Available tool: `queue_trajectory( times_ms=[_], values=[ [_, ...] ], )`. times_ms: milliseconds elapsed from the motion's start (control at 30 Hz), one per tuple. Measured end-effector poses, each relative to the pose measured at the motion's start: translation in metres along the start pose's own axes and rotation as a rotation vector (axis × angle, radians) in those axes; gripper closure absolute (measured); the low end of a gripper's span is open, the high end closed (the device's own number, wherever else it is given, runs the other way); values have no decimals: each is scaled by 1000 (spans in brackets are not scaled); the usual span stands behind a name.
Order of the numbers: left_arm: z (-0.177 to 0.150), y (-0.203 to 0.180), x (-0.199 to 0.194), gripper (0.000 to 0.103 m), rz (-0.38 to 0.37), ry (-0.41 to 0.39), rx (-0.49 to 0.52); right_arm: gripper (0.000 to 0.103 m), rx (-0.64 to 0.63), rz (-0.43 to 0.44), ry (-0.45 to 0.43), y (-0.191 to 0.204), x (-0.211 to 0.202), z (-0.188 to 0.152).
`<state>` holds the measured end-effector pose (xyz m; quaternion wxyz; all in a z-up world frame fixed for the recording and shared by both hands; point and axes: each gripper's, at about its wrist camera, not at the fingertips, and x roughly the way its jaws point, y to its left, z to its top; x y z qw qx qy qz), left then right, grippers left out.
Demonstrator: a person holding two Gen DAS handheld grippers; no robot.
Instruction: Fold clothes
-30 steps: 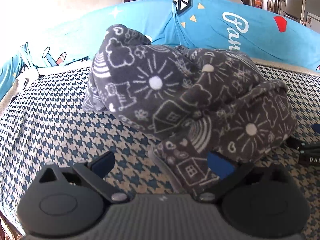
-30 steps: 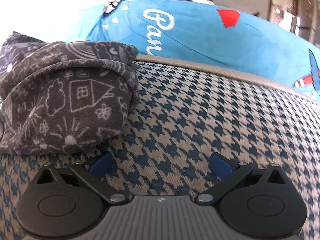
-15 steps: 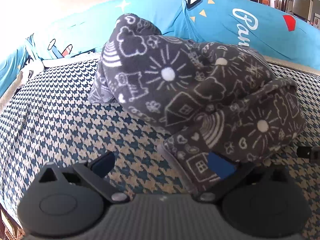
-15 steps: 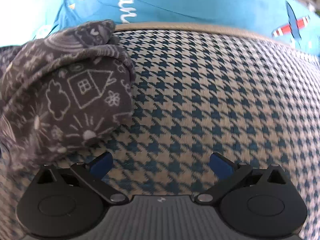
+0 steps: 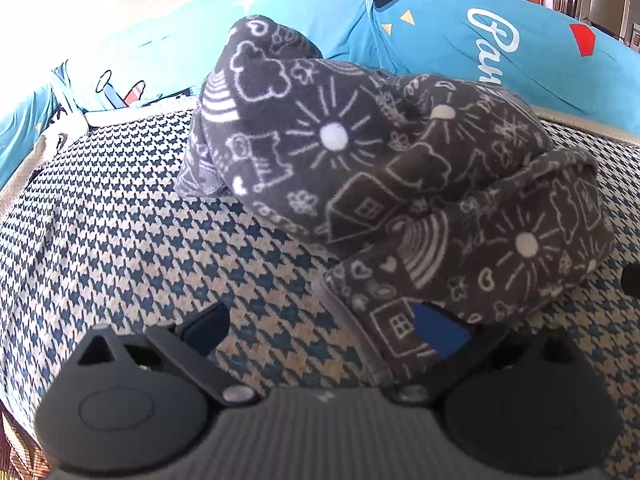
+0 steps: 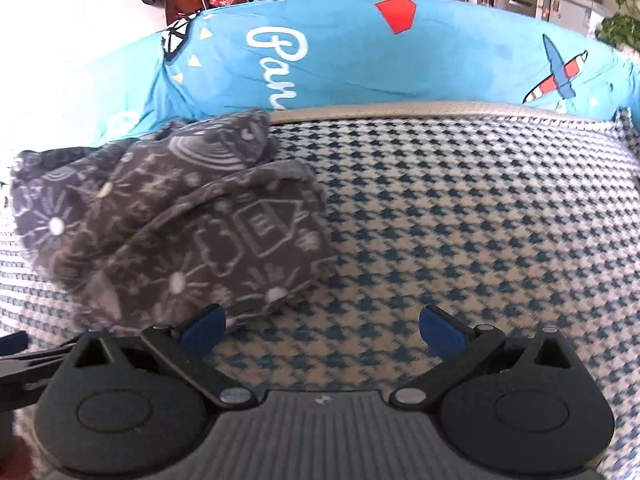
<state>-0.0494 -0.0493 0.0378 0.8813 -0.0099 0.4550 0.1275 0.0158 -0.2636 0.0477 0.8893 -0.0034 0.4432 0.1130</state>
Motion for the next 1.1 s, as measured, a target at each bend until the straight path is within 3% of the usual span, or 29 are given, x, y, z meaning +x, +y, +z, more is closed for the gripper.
queue_trajectory(
  times_ms=[133,567,867,1100],
  values=[
    [-2,0,-1,0,0,6,2,0,-7,27,17,15,0,-3],
    [-9,12,-5,0,-12,26,-25,0,-82,-30,46,42,6,-15],
    [-5,32,-11,0,-26,45,-104,0,-50,-20,-15,53,0,-17],
    [-6,43,-16,0,-3,42,-126,0,-110,-5,17,66,4,-13]
  ],
)
